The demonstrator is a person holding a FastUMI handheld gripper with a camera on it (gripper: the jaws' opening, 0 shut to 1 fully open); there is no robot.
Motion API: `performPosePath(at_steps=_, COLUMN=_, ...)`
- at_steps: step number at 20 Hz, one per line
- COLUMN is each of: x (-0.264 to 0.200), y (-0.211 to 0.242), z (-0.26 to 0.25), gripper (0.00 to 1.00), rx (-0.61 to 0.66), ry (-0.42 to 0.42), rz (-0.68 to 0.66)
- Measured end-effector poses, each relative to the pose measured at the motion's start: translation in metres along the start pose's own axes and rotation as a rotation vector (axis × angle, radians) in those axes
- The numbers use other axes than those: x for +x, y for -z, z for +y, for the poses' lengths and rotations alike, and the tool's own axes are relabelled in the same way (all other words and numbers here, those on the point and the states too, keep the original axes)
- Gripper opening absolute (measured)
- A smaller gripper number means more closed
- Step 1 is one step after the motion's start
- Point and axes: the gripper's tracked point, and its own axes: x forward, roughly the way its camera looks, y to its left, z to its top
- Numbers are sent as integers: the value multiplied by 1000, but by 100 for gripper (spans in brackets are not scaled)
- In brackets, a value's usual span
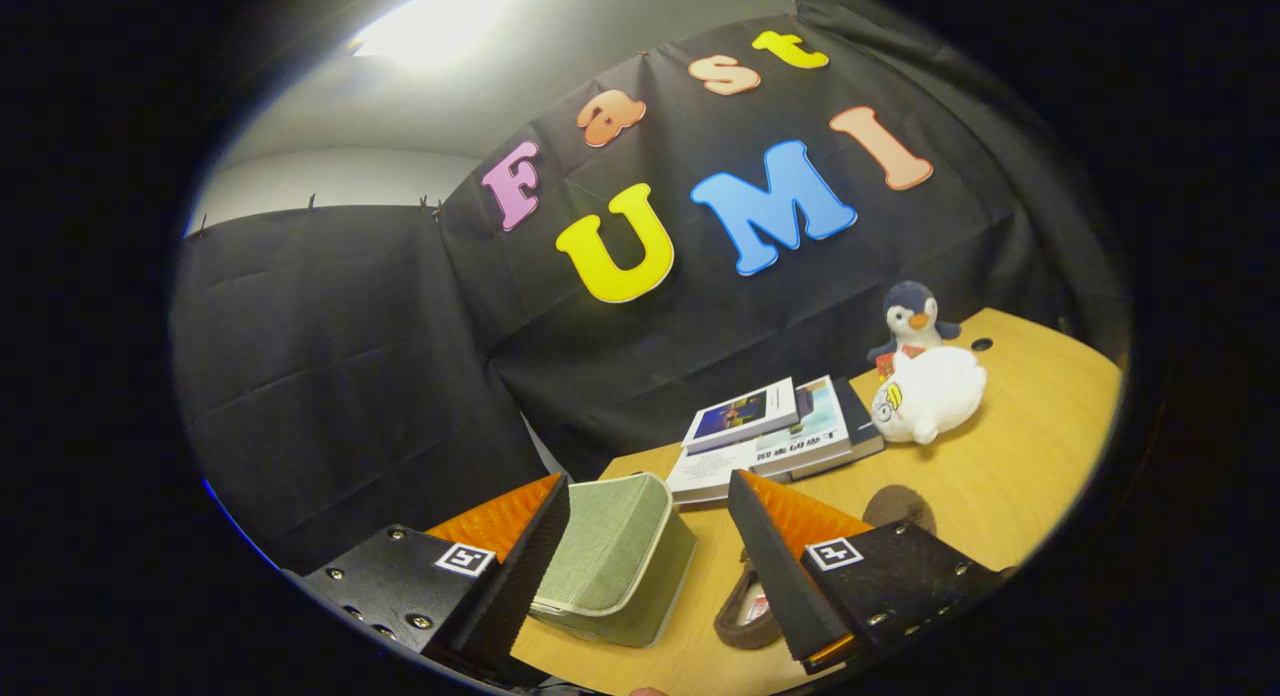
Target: Open the storage box then place both shoes into the box .Put the left shoe in first, then the right shoe, with the right side of both shoes facing outward in a uniform manner.
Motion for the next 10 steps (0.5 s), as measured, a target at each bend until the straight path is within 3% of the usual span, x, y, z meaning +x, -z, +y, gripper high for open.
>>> performPosePath(at_steps=10, x=34, y=73, z=19, gripper=97, rx=346, ry=-115, rz=161)
